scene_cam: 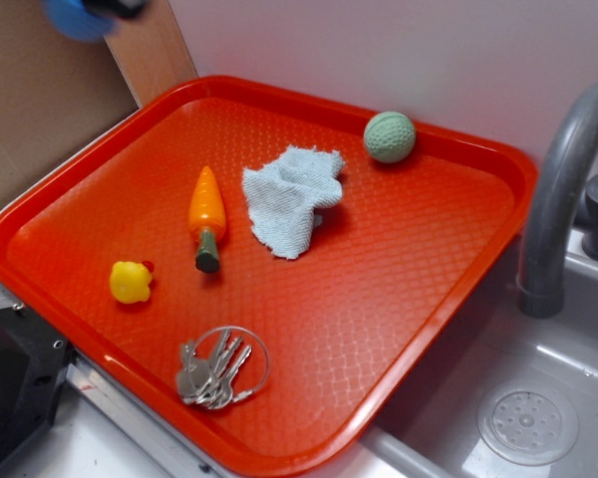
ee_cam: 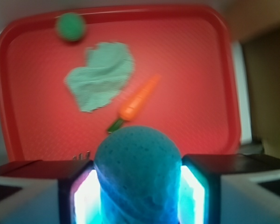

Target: Grab the blue ball.

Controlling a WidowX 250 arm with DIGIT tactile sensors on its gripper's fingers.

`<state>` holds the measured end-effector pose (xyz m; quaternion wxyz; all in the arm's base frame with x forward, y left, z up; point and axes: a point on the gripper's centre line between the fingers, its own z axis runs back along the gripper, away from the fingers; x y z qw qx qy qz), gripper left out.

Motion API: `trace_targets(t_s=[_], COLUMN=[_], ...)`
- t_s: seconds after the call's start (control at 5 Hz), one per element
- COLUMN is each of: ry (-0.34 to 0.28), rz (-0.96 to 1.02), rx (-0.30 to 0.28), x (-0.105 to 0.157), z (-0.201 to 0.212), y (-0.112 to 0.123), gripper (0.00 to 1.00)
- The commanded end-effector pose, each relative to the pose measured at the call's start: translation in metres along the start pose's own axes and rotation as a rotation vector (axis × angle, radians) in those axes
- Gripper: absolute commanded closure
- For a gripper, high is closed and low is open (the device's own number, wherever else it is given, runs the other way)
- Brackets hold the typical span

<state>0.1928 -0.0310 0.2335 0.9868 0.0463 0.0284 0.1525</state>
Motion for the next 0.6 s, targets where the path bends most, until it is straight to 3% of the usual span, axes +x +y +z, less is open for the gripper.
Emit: trace_targets(t_s=[0.0, 0.2, 0.4], ry=[-0.07, -0.089, -0.082], rz=[0.22, 0.152, 0.148], rx=[-0.092, -0.116, -0.105], x=[0.014, 0.019, 0.019], z=[0.004, -0.002, -0.007], y=[0.072, 0.079, 0.075], gripper=[1.0, 1.0, 1.0])
